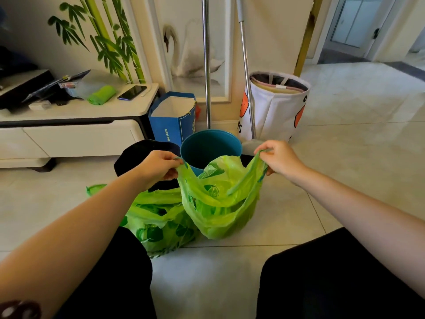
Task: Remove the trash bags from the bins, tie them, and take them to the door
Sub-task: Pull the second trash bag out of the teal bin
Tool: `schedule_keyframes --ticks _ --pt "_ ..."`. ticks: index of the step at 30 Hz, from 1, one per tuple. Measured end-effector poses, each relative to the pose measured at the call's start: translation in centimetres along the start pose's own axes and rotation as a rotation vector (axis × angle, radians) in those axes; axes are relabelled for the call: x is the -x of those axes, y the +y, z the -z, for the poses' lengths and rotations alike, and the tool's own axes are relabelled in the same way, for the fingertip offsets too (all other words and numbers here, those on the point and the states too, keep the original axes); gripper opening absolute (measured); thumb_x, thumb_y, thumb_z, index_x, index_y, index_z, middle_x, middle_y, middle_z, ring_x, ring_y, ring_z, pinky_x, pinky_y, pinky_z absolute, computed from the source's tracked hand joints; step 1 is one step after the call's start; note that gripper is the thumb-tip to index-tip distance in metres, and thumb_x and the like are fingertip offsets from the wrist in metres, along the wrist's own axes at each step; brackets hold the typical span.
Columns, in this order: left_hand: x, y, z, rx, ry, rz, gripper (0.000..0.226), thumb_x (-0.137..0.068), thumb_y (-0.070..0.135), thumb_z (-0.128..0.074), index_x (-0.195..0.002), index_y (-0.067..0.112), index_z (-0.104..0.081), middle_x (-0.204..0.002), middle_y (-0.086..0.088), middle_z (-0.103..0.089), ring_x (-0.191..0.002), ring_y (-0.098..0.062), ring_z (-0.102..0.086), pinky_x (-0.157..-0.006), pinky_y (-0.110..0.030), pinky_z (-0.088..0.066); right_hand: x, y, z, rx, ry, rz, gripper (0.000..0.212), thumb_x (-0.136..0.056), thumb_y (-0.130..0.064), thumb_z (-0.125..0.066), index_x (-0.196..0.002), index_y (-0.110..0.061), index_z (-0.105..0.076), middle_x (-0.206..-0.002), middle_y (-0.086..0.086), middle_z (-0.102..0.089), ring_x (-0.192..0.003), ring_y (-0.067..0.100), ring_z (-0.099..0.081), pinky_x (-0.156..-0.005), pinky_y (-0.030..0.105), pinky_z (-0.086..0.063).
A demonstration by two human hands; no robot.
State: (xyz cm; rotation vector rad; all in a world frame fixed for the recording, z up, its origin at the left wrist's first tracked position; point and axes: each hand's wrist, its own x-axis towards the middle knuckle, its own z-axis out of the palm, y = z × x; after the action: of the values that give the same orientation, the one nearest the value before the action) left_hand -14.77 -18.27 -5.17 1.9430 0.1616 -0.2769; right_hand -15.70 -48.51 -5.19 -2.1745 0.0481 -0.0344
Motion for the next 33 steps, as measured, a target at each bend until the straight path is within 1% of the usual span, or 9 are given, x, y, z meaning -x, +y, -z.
schedule_keyframes --ticks 3,6,9,14,18,19,22,26,33 --pt "-0.3 0.1 0.1 0.019 0.021 -0.036 0.012 -0.092 0.008 -0.059 -0.085 0.007 -0.068 -0.075 -0.010 -0.065 -0.057 -0.013 -0.058 -0.055 -0.020 -0.053 -0.8 0.9 -0.1 -0.061 0.019 -0.025 0.019 -0.093 -0.009 -0.050 -0.095 -0.017 -0.068 -0.089 0.011 -0.067 -0.082 0.026 -0.065 -0.060 0.027 -0.051" --pt "-0.4 0.4 0.2 0.073 0.029 -0.069 0.012 -0.091 0.009 -0.060 -0.086 0.006 -0.070 -0.076 -0.010 -0.066 -0.055 -0.009 -0.059 -0.055 -0.020 -0.053 -1.1 0.5 -0.1 -0.115 -0.004 -0.006 0.023 -0.094 -0.007 -0.047 -0.097 -0.013 -0.069 -0.088 0.004 -0.067 -0.084 0.018 -0.061 -0.068 0.023 -0.048" --pt "-0.5 0.8 0.2 0.136 -0.009 -0.085 0.013 -0.092 0.010 -0.059 -0.092 0.004 -0.070 -0.080 -0.012 -0.065 -0.058 -0.011 -0.057 -0.058 -0.021 -0.051 -1.3 0.3 -0.3 -0.125 -0.048 -0.042 0.029 -0.093 -0.007 -0.045 -0.086 -0.020 -0.070 -0.081 -0.005 -0.064 -0.081 0.015 -0.060 -0.075 0.029 -0.050" --pt "-0.9 0.9 -0.9 0.071 -0.037 -0.080 0.016 -0.093 0.010 -0.058 -0.100 0.000 -0.069 -0.085 -0.017 -0.063 -0.064 -0.015 -0.055 -0.063 -0.024 -0.051 -2.3 0.4 -1.4 -0.045 -0.155 -0.107 0.024 -0.093 -0.011 -0.048 -0.100 -0.010 -0.071 -0.080 0.000 -0.063 -0.078 0.014 -0.058 -0.062 0.022 -0.046" --pt "-2.0 0.5 -1.2 0.012 0.013 -0.029 0.018 -0.092 0.011 -0.060 -0.101 -0.002 -0.068 -0.082 -0.015 -0.062 -0.059 -0.014 -0.056 -0.064 -0.024 -0.053 -4.4 0.9 -2.7 0.047 -0.173 -0.173 0.033 -0.093 -0.018 -0.052 -0.104 0.010 -0.067 -0.097 0.033 -0.064 -0.077 0.025 -0.054 -0.070 0.031 -0.046" --pt "-2.4 0.5 -1.1 0.001 0.026 -0.014 0.016 -0.091 0.011 -0.060 -0.099 -0.001 -0.068 -0.080 -0.014 -0.062 -0.058 -0.013 -0.056 -0.064 -0.024 -0.054 -4.9 1.0 -3.0 0.076 -0.174 -0.186 0.034 -0.094 -0.020 -0.053 -0.098 0.010 -0.068 -0.089 0.032 -0.063 -0.073 0.025 -0.054 -0.068 0.030 -0.046" --pt "-4.1 0.4 -1.0 -0.018 0.035 0.008 0.012 -0.090 0.011 -0.062 -0.094 0.001 -0.068 -0.073 -0.011 -0.063 -0.053 -0.011 -0.057 -0.060 -0.023 -0.055 -7.0 1.3 -4.4 0.206 -0.204 -0.230 0.030 -0.091 -0.025 -0.059 -0.067 -0.007 -0.058 -0.060 0.008 -0.050 -0.055 0.018 -0.047 -0.054 0.025 -0.040" --pt "-5.6 -0.4 -1.0 0.024 0.016 -0.006 0.015 -0.091 0.011 -0.061 -0.097 -0.001 -0.069 -0.080 -0.014 -0.065 -0.055 -0.011 -0.058 -0.057 -0.020 -0.054 -9.5 2.9 -6.4 0.358 -0.247 -0.276 0.034 -0.089 -0.032 -0.063 -0.065 -0.011 -0.049 -0.062 0.006 -0.050 -0.062 0.024 -0.053 -0.057 0.030 -0.045" --pt "-7.4 -2.0 -0.7 0.081 -0.028 0.028 0.012 -0.090 0.009 -0.062 -0.093 0.001 -0.070 -0.083 -0.017 -0.066 -0.055 -0.011 -0.058 -0.056 -0.021 -0.053 -11.6 4.7 -9.2 0.394 -0.360 -0.365 0.027 -0.090 -0.023 -0.060 -0.068 -0.010 -0.049 -0.066 0.011 -0.052 -0.053 0.024 -0.052 -0.044 0.028 -0.046"
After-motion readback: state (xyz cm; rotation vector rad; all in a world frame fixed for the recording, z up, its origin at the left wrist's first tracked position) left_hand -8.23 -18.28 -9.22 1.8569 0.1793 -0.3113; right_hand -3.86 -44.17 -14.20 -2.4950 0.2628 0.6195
